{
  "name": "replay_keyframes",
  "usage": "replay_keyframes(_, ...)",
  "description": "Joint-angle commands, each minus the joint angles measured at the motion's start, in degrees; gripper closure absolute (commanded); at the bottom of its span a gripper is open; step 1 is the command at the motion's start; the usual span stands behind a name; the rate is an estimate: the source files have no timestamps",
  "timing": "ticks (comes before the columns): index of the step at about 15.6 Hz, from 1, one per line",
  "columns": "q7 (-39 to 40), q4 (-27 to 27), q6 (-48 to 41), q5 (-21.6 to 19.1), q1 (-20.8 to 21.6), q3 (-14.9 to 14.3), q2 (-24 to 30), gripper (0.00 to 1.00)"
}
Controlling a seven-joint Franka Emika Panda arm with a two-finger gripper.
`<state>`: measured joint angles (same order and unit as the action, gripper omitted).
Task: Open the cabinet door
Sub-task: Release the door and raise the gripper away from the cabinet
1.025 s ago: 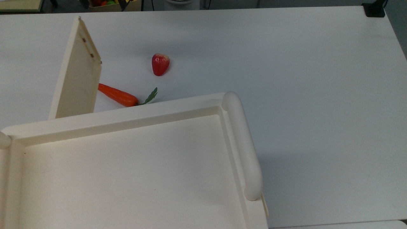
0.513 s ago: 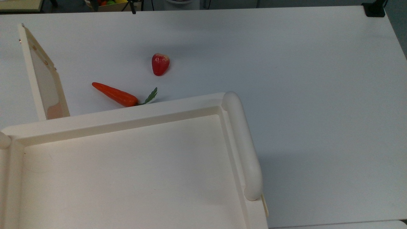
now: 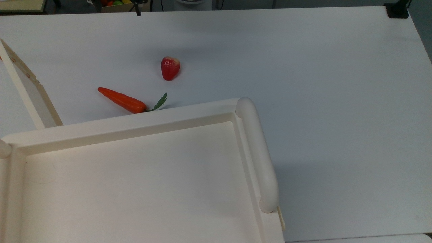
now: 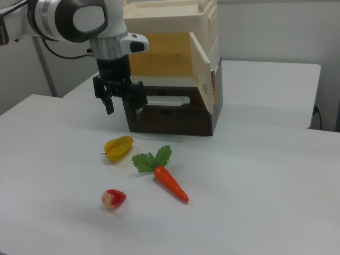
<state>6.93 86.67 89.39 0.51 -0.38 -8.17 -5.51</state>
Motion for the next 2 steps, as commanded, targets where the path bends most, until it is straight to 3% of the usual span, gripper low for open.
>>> replay_keyframes(1,-1.40,0.60,-2.90,0.81,1.00,-0.44,0.59,0.00)
replay_keyframes(2,-1.48,0.60,-2.99,0.81,1.00,-0.44,0.59,0.00)
